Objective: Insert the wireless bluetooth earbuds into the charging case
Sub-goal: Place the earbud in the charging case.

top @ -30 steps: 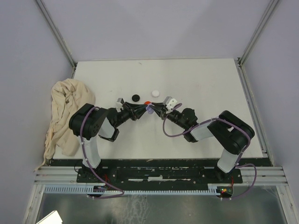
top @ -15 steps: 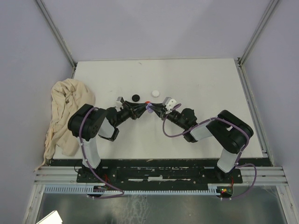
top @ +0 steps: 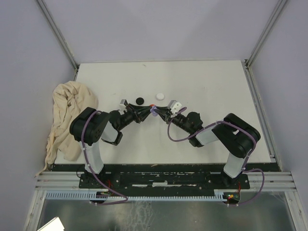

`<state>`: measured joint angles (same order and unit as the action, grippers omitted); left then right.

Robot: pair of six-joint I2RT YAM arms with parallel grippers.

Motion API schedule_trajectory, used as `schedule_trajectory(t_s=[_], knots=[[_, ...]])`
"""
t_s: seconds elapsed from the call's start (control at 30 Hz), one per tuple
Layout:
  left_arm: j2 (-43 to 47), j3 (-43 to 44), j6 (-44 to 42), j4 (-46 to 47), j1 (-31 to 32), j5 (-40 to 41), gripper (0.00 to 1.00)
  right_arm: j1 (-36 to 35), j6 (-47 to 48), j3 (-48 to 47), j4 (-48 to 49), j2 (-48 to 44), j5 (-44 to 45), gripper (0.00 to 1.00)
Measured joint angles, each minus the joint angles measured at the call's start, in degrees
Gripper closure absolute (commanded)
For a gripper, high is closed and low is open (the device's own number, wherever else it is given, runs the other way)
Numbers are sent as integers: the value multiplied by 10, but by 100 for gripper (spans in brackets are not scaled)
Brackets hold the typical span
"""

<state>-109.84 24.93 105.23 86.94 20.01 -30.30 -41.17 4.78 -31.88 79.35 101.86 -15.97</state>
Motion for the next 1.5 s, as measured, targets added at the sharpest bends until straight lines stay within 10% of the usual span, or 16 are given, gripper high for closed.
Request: schedule_trajectory(t_s=[1.5], knots=[[0,14,0,-1,0,2,97,0,-90,16,16,-8,47,72]])
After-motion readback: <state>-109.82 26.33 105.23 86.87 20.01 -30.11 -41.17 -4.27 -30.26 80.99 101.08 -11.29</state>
